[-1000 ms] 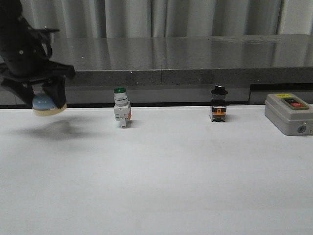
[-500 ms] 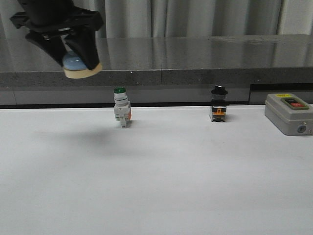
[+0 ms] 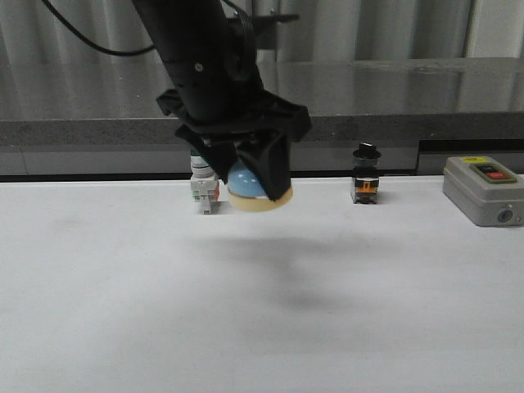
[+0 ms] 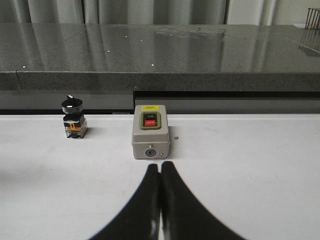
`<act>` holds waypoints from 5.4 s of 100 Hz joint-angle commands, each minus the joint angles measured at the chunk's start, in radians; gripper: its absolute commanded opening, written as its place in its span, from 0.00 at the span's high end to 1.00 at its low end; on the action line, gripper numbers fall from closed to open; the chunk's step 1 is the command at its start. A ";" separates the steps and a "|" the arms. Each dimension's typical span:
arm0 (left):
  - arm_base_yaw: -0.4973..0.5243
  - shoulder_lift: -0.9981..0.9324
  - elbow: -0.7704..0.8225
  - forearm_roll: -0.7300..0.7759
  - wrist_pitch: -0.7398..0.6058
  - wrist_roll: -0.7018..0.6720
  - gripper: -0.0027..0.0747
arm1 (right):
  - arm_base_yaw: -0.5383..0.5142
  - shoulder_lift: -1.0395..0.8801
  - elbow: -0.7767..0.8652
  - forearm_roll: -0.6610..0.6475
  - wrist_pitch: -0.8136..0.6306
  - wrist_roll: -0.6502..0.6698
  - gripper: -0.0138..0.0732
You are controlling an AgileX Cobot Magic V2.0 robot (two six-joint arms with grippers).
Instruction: Place and press bell with both arms
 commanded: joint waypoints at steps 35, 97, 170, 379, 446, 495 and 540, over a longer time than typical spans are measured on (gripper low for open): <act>-0.024 0.015 -0.032 -0.017 -0.049 0.000 0.57 | -0.003 -0.013 -0.014 -0.009 -0.076 -0.005 0.92; -0.024 -0.049 -0.032 -0.017 -0.051 -0.012 0.27 | -0.003 -0.013 -0.014 -0.009 -0.076 -0.005 0.92; 0.299 -0.457 0.106 -0.017 -0.103 -0.115 0.99 | -0.003 -0.013 -0.014 -0.009 -0.076 -0.005 0.92; 0.633 -1.990 1.373 0.034 -0.671 -0.104 0.99 | -0.003 -0.013 -0.014 -0.009 -0.076 -0.005 0.92; 0.631 -2.002 1.587 0.060 -0.797 -0.104 0.99 | -0.003 -0.013 -0.014 -0.009 -0.078 -0.005 0.92; 0.631 -2.002 1.587 0.060 -0.797 -0.104 0.99 | -0.003 -0.013 -0.014 -0.009 -0.078 -0.005 0.92; 0.631 -2.002 1.587 0.060 -0.797 -0.104 0.99 | -0.003 -0.012 -0.093 -0.009 0.011 -0.005 0.92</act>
